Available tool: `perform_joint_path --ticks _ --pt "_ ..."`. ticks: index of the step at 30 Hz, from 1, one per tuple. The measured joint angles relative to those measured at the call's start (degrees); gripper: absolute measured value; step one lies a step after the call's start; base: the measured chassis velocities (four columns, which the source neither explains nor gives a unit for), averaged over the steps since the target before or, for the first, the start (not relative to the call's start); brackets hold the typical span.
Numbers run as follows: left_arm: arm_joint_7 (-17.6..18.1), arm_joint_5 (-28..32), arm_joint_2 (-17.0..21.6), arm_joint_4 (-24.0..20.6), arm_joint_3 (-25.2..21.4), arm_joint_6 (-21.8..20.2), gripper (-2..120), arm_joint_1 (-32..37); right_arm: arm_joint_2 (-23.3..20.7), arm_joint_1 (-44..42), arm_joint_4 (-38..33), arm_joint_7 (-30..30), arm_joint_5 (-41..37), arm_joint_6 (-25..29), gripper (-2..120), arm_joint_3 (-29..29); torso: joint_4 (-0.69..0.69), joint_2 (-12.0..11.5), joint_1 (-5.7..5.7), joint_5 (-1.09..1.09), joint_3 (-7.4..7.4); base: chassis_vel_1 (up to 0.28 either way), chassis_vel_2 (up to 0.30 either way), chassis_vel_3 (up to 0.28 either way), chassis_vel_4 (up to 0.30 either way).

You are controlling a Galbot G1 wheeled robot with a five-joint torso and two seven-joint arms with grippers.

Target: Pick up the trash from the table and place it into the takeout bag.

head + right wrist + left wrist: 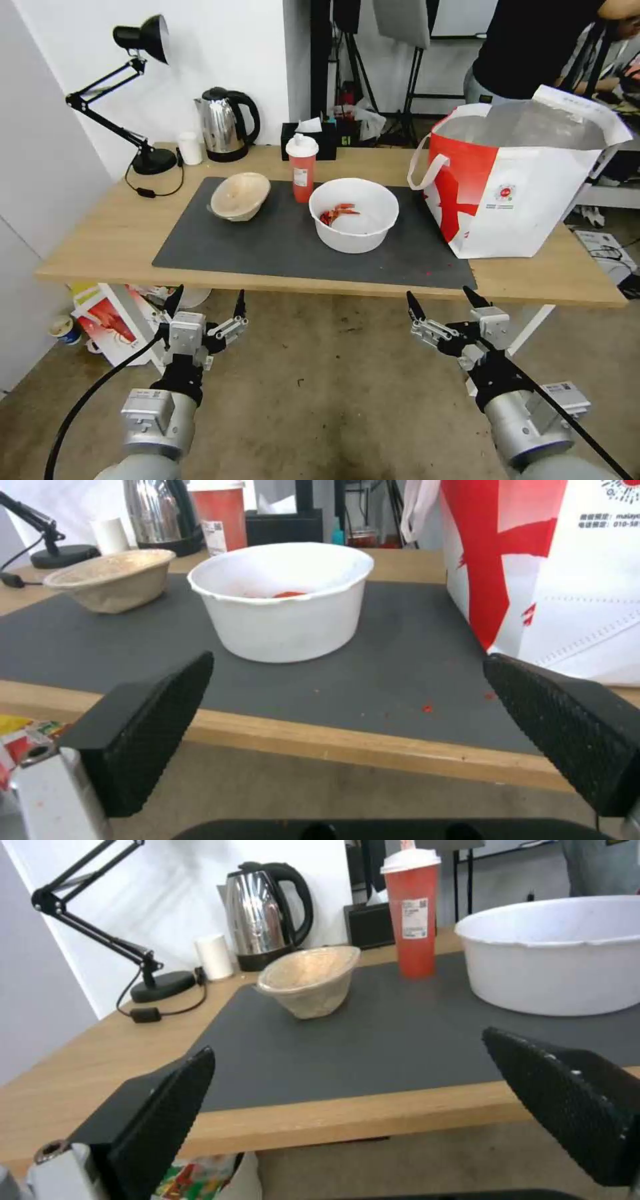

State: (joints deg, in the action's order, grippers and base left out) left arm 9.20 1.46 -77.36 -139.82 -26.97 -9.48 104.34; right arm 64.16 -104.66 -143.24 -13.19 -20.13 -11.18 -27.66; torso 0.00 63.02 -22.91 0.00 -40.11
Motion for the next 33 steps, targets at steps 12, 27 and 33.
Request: perform_joint_path --ticks 12,27,33 --pt "-0.05 -0.18 -0.27 0.40 -0.18 0.21 100 -0.08 -0.91 0.77 0.00 1.76 -0.22 1.54 100 -0.40 0.00 0.00 0.00 0.00 0.00 0.000 0.000 0.000 0.000" --pt "0.16 -0.53 -0.46 0.19 -0.59 1.66 100 0.83 -13.59 10.18 0.62 13.08 -9.83 12.32 100 -4.90 0.01 0.00 0.00 0.01 0.00 0.000 0.000 0.000 0.000" --pt "0.16 -0.81 -1.01 0.18 -0.61 1.78 100 1.17 -18.08 14.83 3.04 11.63 -12.42 13.72 100 -6.74 0.00 0.00 0.00 -0.01 0.00 0.000 0.000 0.000 0.000"
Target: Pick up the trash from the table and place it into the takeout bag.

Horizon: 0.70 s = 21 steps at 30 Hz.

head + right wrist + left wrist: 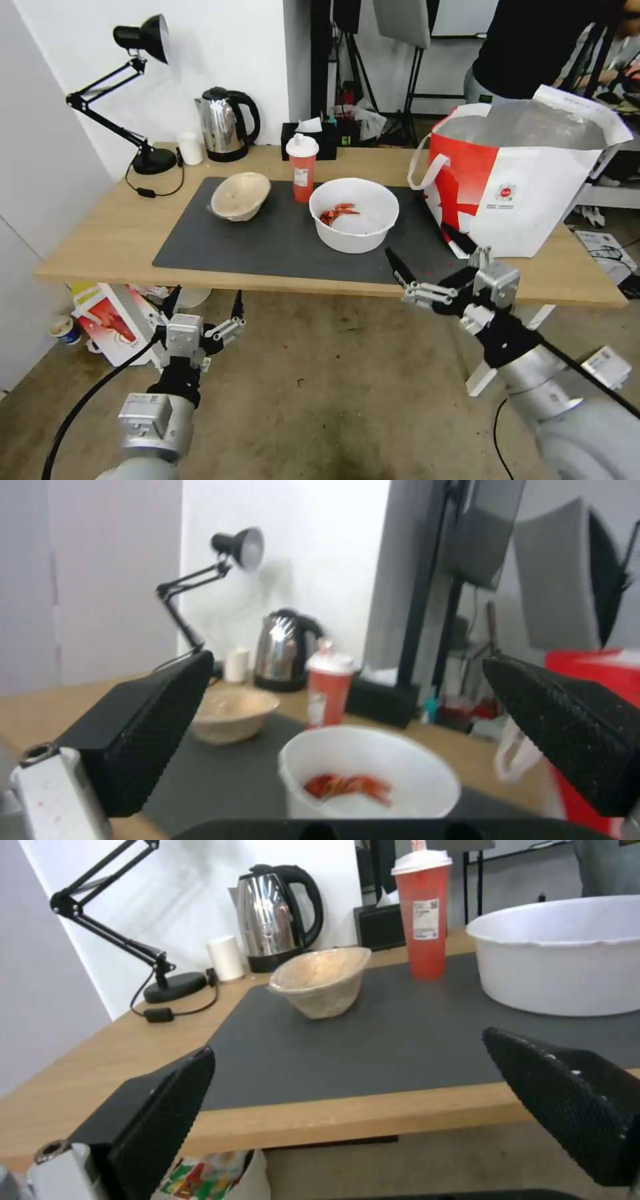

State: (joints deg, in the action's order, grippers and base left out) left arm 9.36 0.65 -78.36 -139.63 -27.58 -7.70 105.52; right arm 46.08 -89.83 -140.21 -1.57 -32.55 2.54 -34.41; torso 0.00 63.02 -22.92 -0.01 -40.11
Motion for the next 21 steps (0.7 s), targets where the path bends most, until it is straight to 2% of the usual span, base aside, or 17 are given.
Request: perform_joint_path --ticks 6,9,10,11,14,15,19,21 --pt "0.00 0.26 -0.16 0.17 -0.16 0.28 100 -0.48 -2.90 7.81 1.78 -1.65 -7.68 -1.39 100 -0.31 -0.01 0.00 0.00 0.01 0.00 0.000 0.000 0.000 0.000" --pt "-0.01 0.30 -0.35 0.18 -0.33 0.65 100 -0.43 -5.68 14.78 3.36 -1.40 -16.83 -3.10 100 1.30 0.00 0.00 0.00 0.01 0.00 0.000 0.000 0.000 0.000" --pt "-0.01 0.30 -0.35 0.18 -0.33 0.65 100 -0.43 -5.68 14.78 3.36 -1.40 -16.83 -3.10 100 1.30 0.00 0.00 0.00 0.01 0.00 0.000 0.000 0.000 0.000" --pt "-0.03 0.31 -0.39 0.18 -0.36 0.78 100 -0.41 -6.75 17.18 4.02 -0.88 -19.98 -3.74 100 1.94 0.00 0.00 0.00 0.01 0.00 0.000 0.000 0.000 0.000" --pt "-0.16 0.32 -0.40 0.35 -0.37 1.11 100 -0.65 -10.15 27.26 7.34 0.76 -28.66 -6.18 100 6.09 -0.01 0.00 0.00 0.00 0.00 0.000 0.000 0.000 0.000" --pt "-0.16 0.32 -0.40 0.35 -0.37 1.11 100 -0.65 -10.15 27.26 7.34 0.76 -28.66 -6.18 100 6.09 -0.01 0.00 0.00 0.00 0.00 0.000 0.000 0.000 0.000" --pt "-0.34 0.32 -0.77 0.50 -0.25 0.82 100 -1.27 -13.50 40.61 10.92 0.95 -38.46 -11.34 100 15.26 0.00 0.00 -0.01 0.00 -0.01 0.000 0.000 0.000 0.000" --pt "-0.38 0.32 -0.97 0.48 -0.20 0.55 100 -1.32 -14.18 43.56 11.56 0.63 -41.47 -13.44 100 17.17 0.01 0.00 0.00 0.02 0.00 0.000 0.000 0.000 0.000"
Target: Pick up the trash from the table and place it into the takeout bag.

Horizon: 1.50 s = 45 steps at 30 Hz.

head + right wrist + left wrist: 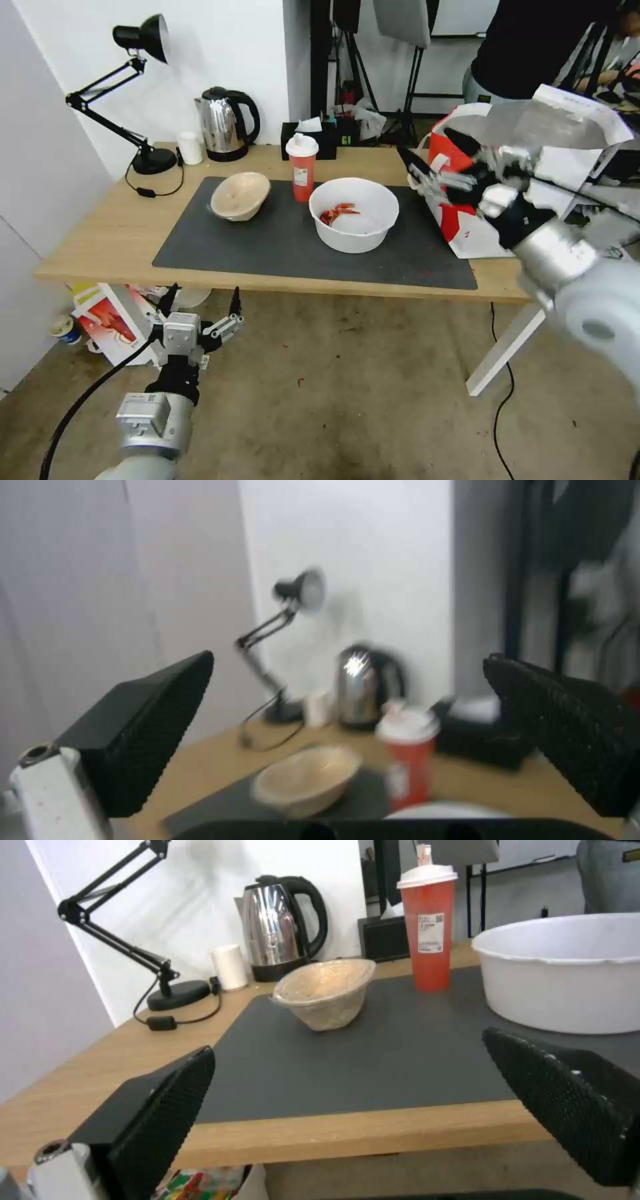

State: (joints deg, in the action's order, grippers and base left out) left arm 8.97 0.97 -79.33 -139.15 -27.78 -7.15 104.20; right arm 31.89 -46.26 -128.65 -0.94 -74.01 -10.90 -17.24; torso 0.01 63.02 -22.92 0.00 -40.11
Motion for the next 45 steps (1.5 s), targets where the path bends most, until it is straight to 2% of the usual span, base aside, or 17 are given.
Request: perform_joint_path --ticks 2,3,7,8,12,13,16,21,29,38,45 --pt "-0.10 -0.01 -0.39 -0.06 0.13 -0.43 100 0.01 -1.12 6.93 1.21 -0.64 -5.82 -5.49 100 4.10 -0.02 0.00 0.00 -0.01 0.00 0.000 0.000 0.000 0.000" --pt "-0.10 -0.01 -0.39 -0.06 0.13 -0.43 100 0.01 -1.12 6.93 1.21 -0.64 -5.82 -5.49 100 4.10 -0.02 0.00 0.00 -0.01 0.00 0.000 0.000 0.000 0.000" --pt "-0.23 -0.11 -0.88 -0.03 0.29 -0.63 100 0.28 -1.43 21.73 4.30 -1.04 -11.25 -17.78 100 14.05 -0.01 0.00 0.00 0.03 0.01 0.000 0.000 0.000 0.000" --pt "-0.23 -0.11 -0.88 -0.03 0.29 -0.63 100 0.28 -1.43 21.73 4.30 -1.04 -11.25 -17.78 100 14.05 -0.01 0.00 0.00 0.03 0.01 0.000 0.000 0.000 0.000" --pt "-0.32 -0.23 -1.23 0.37 0.51 -0.68 100 0.33 1.12 33.19 8.04 -1.01 -12.15 -25.51 100 24.85 -0.01 0.00 0.00 0.00 0.00 0.000 0.000 0.000 0.000" --pt "-0.32 -0.23 -1.23 0.37 0.51 -0.68 100 0.33 1.12 33.19 8.04 -1.01 -12.15 -25.51 100 24.85 -0.01 0.00 0.00 0.00 0.00 0.000 0.000 0.000 0.000" --pt "-0.36 -0.23 -1.33 0.60 0.49 -0.69 100 0.32 3.38 38.62 10.16 -1.56 -11.53 -29.38 100 30.38 0.00 0.01 0.00 0.03 0.01 0.000 0.000 0.000 0.000" --pt "-0.35 -0.22 -1.31 0.77 0.46 -0.70 100 0.26 4.55 41.17 11.63 -2.03 -10.71 -31.01 100 34.12 -0.01 0.01 0.00 0.00 0.00 0.000 0.000 0.000 0.000" --pt "-0.55 -0.15 -1.35 0.84 0.50 -1.01 100 0.20 4.91 47.44 13.34 -3.38 -10.06 -30.99 100 45.15 -0.01 0.01 0.00 0.01 0.01 0.000 0.000 0.000 0.000" --pt "-0.79 -0.13 -1.68 1.04 1.24 -1.09 100 -0.06 4.07 51.59 14.82 -3.76 -9.72 -30.76 100 50.74 -0.02 0.01 0.01 0.00 0.01 0.000 0.000 0.000 0.000" --pt "-0.80 0.01 -1.33 1.15 1.05 -1.11 100 -0.17 6.94 54.54 18.28 -9.62 -10.03 -30.71 100 56.71 -0.01 0.01 0.01 0.00 0.01 0.000 0.000 0.000 0.000"
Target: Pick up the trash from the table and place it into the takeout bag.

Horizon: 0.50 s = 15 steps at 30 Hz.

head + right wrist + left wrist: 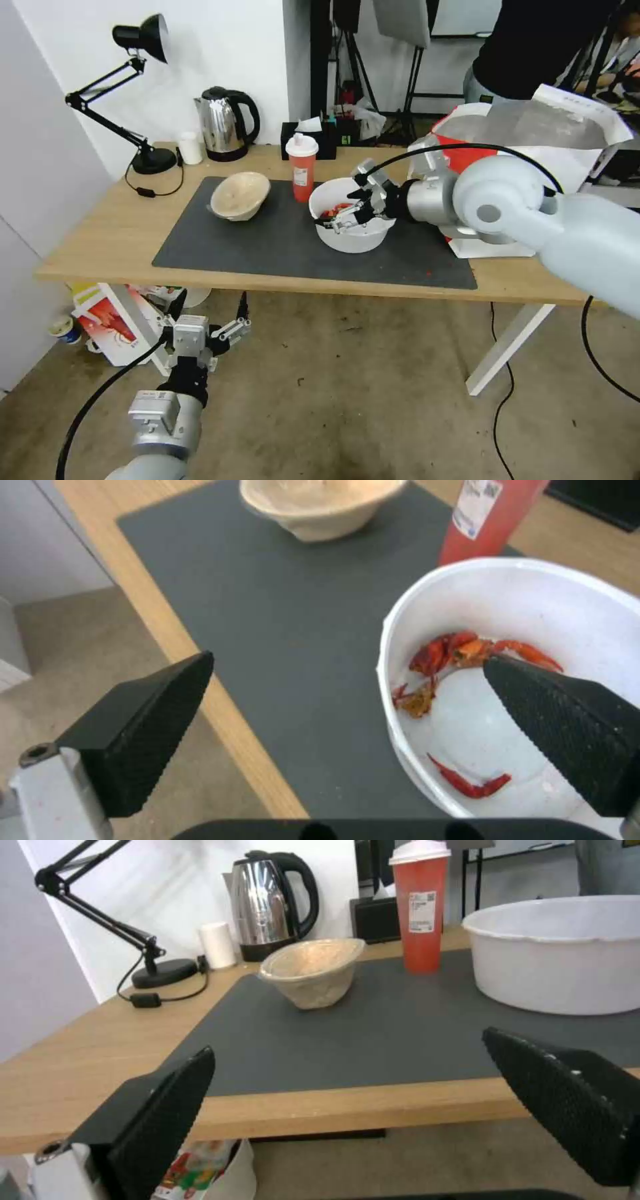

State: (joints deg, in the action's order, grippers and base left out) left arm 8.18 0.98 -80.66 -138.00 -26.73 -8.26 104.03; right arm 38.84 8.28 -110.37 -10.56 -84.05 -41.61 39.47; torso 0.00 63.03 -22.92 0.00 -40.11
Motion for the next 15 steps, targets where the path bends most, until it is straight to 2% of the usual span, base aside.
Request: perform_joint_path --ticks 8,15 --pt "-0.01 0.00 -0.30 0.59 0.18 0.01 100 -0.20 3.30 2.22 3.07 -3.00 -0.39 0.07 100 3.73 0.00 0.00 0.00 0.00 0.00 0.000 0.000 0.000 0.000" --pt "-0.04 0.00 -0.44 1.22 0.36 0.11 100 -0.63 4.74 3.39 4.91 -3.29 -0.47 0.11 100 5.27 0.00 0.00 0.00 0.00 0.00 0.000 0.000 0.000 0.000"
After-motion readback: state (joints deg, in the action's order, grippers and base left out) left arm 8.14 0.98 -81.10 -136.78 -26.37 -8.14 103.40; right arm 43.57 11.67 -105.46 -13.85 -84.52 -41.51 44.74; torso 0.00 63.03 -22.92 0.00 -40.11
